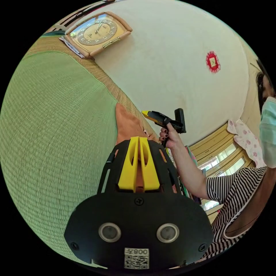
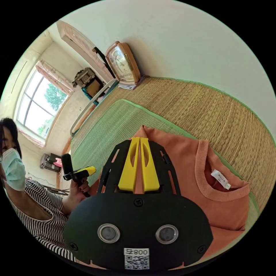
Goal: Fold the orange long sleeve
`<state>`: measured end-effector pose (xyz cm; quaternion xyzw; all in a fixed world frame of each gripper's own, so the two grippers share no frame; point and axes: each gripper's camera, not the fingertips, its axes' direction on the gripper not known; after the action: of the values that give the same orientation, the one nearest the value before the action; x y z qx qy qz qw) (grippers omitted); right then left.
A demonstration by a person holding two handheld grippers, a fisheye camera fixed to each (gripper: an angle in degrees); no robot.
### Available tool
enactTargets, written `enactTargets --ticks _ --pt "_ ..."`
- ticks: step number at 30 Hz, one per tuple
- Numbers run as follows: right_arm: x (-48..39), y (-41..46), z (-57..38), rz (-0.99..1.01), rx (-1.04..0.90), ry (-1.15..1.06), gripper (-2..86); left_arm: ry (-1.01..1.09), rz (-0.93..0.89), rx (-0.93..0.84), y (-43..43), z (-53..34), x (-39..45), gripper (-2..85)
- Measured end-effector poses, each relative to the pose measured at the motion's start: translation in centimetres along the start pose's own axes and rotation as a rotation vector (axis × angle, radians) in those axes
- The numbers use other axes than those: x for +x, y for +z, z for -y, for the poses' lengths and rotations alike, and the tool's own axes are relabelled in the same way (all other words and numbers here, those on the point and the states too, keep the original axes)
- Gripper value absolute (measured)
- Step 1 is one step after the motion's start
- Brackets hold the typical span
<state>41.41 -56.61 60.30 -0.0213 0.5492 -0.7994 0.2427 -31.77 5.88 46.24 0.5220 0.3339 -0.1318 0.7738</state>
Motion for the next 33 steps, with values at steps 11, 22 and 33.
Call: enactTargets --ticks 11,22,33 --pt "-4.9 8.6 1.7 -0.192 -0.184 -0.126 0.1 0.018 0.15 -0.2 5.0 0.1 1.5 0.1" --pt "-8.3 6.8 -0.8 -0.283 -0.107 -0.144 0.1 0.046 0.175 -0.208 7.4 -0.3 3.5 0.1" --pt "-12.8 2.2 -4.7 -0.311 -0.065 -0.192 0.2 0.161 0.273 -0.178 8.6 -0.7 7.0 0.1"
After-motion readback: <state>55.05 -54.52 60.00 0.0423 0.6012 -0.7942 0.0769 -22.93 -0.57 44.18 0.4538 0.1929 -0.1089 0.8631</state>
